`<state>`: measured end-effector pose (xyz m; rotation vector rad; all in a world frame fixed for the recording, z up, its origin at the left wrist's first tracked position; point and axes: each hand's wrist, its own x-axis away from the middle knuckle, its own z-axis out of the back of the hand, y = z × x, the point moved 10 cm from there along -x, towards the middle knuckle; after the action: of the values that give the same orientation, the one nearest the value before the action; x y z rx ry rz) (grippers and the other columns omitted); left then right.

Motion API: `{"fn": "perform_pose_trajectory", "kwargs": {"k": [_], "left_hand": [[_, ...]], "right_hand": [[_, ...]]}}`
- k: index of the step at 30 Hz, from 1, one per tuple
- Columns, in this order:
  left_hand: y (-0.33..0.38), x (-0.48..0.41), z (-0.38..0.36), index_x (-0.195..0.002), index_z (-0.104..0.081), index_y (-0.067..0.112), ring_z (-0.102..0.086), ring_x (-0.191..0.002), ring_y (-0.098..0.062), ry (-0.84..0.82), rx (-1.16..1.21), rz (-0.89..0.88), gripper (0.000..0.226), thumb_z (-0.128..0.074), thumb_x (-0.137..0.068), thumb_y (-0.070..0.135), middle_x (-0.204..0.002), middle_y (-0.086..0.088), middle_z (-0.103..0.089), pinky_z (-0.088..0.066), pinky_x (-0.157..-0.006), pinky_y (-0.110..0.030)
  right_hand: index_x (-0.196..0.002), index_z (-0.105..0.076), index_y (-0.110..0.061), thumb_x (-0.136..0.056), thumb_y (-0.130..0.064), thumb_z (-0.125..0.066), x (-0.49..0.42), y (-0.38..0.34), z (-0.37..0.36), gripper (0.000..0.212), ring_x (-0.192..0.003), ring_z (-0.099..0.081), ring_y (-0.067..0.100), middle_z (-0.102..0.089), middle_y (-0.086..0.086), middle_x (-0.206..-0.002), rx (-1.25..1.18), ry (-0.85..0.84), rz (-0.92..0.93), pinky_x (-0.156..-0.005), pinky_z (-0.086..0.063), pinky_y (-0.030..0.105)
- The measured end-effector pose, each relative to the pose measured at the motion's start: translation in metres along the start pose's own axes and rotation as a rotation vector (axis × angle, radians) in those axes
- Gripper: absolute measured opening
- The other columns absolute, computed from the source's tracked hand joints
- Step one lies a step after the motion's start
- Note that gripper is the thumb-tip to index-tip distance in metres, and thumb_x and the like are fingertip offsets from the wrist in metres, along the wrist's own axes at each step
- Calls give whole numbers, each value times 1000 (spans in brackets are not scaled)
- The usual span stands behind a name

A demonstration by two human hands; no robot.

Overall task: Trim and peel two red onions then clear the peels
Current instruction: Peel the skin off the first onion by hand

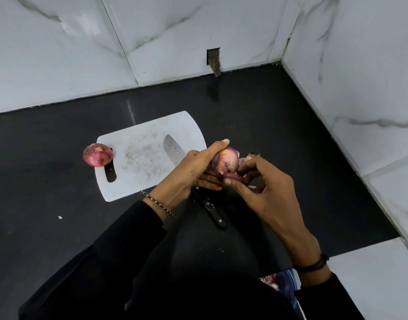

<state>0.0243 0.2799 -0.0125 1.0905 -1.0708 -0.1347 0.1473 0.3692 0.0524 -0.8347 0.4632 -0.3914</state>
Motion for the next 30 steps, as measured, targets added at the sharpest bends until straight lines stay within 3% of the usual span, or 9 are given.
{"fn": "perform_pose_trajectory", "kwargs": {"k": [8, 16, 22, 25, 30], "left_hand": [[-8, -3, 8, -99, -70, 4, -76, -73, -24, 23, 49, 37, 65, -60, -86, 67, -82, -16, -77, -61, -62, -29], [-19, -4, 8, -116, -63, 2, -75, -74, -26, -21, 167, 104, 68, -64, -85, 63, -91, -20, -76, -62, -64, -31], [-25, 4, 0, -122, -62, 0, -72, -76, -28, -101, 382, 130, 64, -71, -85, 51, -103, -26, -73, -62, -67, -34], [-21, 11, -5, -114, -66, 0, -71, -71, -26, -165, 477, 94, 55, -69, -83, 45, -96, -23, -72, -62, -65, -33], [-15, 22, -16, -119, -66, 2, -72, -78, -25, -283, 573, 47, 57, -64, -81, 44, -99, -19, -73, -62, -73, -32]], "right_hand": [[-97, -68, -20, -82, -30, -80, 5, 2, 1, 22, -85, -63, 2, -65, -16, -90, 8, -14, -35, -67, -47, 10], [-94, -68, -19, -83, -25, -81, 5, 10, 8, 18, -84, -63, 2, -63, -17, -85, 33, 6, -66, -65, -45, 8], [-105, -64, -24, -84, -32, -78, 3, 26, 7, 26, -84, -61, 1, -60, -15, -101, 103, 15, -102, -63, -46, 14], [-110, -63, -24, -85, -34, -77, 2, 22, 10, 30, -84, -60, 1, -58, -11, -108, 138, 32, -75, -63, -44, 13], [-107, -68, -20, -90, -33, -68, 5, -8, 20, 21, -86, -64, 7, -64, -7, -104, -21, 127, -16, -66, -53, 20]]}}
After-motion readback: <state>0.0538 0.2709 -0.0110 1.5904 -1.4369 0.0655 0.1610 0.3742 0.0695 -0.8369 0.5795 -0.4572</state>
